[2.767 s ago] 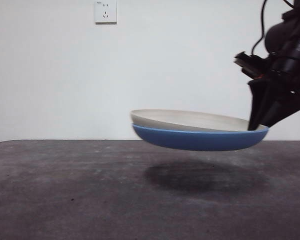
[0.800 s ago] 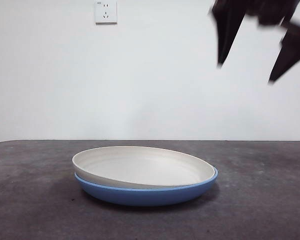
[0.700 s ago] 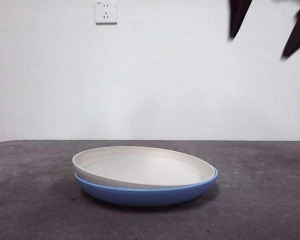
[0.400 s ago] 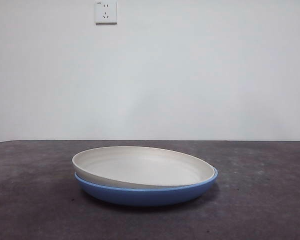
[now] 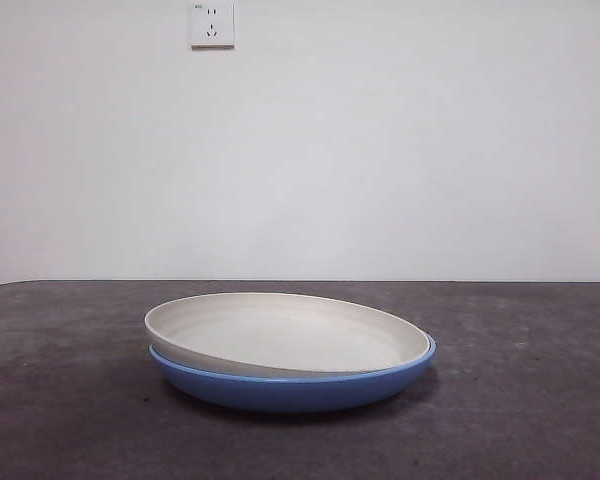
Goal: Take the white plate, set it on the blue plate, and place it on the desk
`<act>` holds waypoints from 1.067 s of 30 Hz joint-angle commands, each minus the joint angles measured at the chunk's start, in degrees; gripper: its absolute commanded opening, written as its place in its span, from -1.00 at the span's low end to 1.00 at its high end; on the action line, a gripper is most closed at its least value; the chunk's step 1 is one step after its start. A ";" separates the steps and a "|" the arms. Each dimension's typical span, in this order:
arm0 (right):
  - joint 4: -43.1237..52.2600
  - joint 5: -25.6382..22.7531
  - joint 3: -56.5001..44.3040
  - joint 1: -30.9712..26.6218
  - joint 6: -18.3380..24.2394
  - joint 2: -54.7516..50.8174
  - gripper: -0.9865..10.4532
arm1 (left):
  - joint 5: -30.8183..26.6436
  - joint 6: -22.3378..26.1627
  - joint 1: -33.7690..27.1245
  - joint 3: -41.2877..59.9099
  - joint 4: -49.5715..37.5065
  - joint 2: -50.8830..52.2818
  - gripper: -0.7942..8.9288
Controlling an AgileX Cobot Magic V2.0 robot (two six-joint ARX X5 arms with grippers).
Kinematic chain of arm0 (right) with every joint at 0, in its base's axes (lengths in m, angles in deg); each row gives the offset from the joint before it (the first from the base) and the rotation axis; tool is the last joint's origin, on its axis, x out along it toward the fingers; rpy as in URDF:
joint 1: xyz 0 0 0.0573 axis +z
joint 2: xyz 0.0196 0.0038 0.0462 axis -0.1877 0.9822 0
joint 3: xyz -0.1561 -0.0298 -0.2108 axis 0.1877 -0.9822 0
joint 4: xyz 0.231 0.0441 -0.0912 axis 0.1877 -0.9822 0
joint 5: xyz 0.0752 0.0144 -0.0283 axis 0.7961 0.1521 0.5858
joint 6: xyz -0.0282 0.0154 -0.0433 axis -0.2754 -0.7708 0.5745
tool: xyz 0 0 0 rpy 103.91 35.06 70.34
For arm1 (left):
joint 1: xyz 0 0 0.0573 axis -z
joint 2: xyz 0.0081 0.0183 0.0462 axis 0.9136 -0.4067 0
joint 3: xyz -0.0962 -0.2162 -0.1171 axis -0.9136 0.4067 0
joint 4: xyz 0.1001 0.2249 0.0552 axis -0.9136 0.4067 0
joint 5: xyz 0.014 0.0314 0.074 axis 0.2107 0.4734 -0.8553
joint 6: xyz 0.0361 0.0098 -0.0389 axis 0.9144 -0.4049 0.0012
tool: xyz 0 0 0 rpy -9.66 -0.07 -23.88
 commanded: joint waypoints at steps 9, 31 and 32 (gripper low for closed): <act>-3.56 0.02 0.92 0.28 0.68 -9.05 0.15 | 0.15 0.44 0.33 -0.66 -0.70 -0.09 0.45; -2.12 -0.04 0.96 0.28 0.63 -9.14 -0.79 | 0.15 0.26 0.33 -0.66 -0.59 -0.09 -0.78; -2.12 -0.04 0.96 0.28 0.63 -9.14 -0.79 | 0.15 0.26 0.33 -0.66 -0.59 -0.09 -0.78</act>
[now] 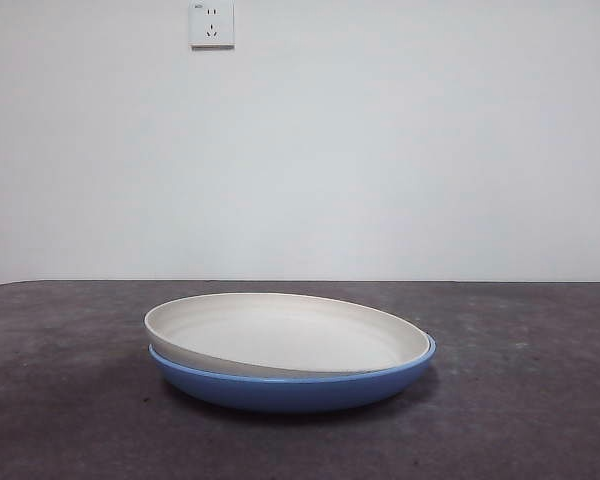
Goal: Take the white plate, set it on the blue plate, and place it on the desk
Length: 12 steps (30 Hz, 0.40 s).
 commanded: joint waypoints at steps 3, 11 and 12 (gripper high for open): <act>-2.40 -0.04 0.92 0.28 0.59 0.22 -0.79 | 0.13 0.09 0.33 -0.66 -0.63 -0.09 -0.78; -2.40 -0.04 0.92 0.28 0.59 0.22 -0.79 | 0.20 0.09 -5.03 -0.28 -0.74 0.24 -0.78; -2.40 -0.04 0.92 0.28 0.59 0.22 -0.79 | 0.20 0.09 -7.52 0.17 -0.76 0.28 -0.78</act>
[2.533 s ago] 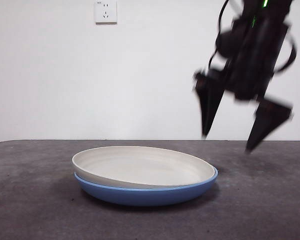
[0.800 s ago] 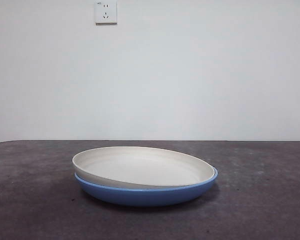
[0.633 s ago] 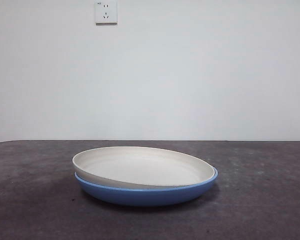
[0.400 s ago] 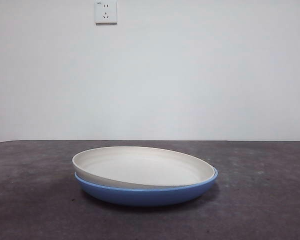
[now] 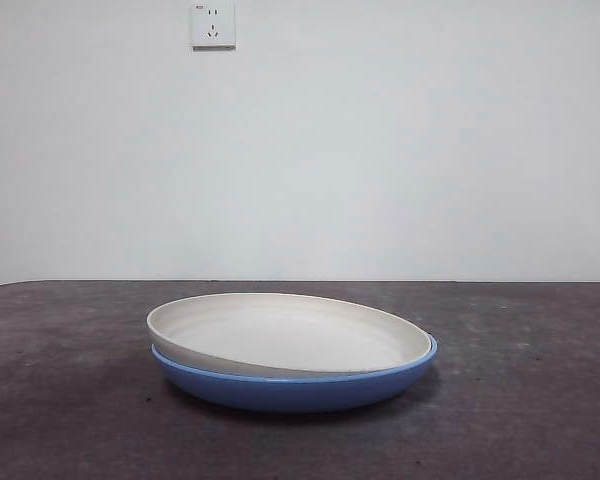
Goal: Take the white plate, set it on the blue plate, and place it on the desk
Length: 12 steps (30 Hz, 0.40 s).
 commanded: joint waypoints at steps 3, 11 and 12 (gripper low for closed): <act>-2.40 -0.04 0.92 0.28 0.59 0.22 -0.79 | 0.11 0.07 -10.69 2.56 -1.03 0.98 -0.78; -2.40 -0.04 0.92 0.28 0.59 0.22 -0.79 | -0.07 6.67 -28.17 23.91 -21.94 12.15 -0.78; -2.40 -0.04 0.92 0.28 0.59 0.22 -0.79 | -0.44 6.67 -29.62 28.37 -26.97 14.40 -0.78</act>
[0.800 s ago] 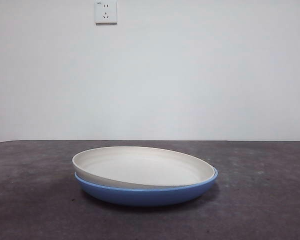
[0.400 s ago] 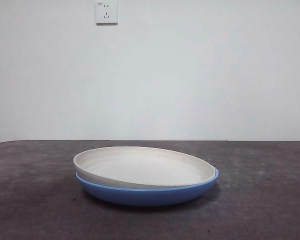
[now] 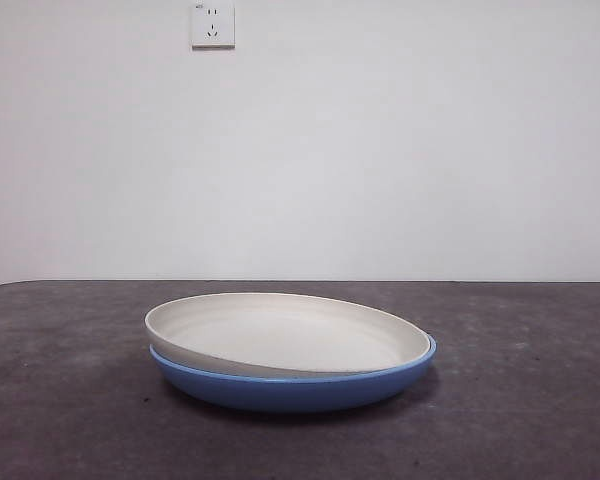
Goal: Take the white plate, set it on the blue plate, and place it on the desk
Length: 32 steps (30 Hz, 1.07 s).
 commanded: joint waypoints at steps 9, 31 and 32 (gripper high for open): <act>-2.43 -0.04 0.92 0.28 0.59 0.22 -0.79 | -8.39 1.18 -4.28 36.11 -32.50 14.64 -0.78; -2.43 -0.02 0.92 0.28 0.59 0.22 -0.79 | -15.56 -0.22 -4.26 47.69 -33.46 18.53 -0.78; -2.43 -0.04 0.92 0.28 0.59 0.22 -0.79 | -15.54 -0.22 -4.26 47.69 -33.64 18.53 -0.78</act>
